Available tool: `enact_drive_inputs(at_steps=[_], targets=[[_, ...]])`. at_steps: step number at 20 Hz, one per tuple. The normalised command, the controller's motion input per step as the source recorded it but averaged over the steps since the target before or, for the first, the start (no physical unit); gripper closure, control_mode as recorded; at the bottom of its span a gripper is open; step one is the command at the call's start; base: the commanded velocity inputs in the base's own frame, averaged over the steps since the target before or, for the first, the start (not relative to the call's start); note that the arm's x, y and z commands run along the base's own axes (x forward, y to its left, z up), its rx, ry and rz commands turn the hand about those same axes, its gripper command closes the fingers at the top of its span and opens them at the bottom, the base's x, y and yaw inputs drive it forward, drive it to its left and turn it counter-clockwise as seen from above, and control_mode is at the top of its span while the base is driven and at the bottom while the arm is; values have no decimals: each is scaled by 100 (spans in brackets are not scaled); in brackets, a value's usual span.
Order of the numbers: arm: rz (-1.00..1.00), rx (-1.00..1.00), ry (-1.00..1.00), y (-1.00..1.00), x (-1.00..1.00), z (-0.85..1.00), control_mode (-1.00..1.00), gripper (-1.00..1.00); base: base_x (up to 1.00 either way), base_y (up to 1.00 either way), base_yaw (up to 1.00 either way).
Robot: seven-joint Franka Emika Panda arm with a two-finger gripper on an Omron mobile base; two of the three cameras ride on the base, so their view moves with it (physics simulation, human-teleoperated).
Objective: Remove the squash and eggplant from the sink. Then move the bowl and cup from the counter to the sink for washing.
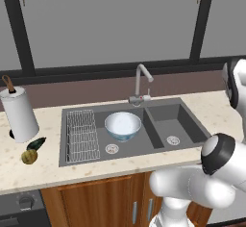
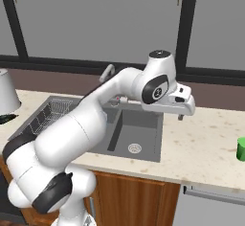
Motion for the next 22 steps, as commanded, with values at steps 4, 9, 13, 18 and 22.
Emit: enact_drive_inputs(at_steps=[4,9,13,18,22], targets=[[-2,0,0,-32,2,0,-100,-100,0,0,0],[0,0,0,-31,0,-6,-100,-100,0,0,0],[0,0,0,-27,1,-13,-100,-100,0,0,0],[0,0,-3,-19,5,-9,-100,-100,0,0,0],[0,0,-1,-19,7,-4,-100,-100,0,0,0]])
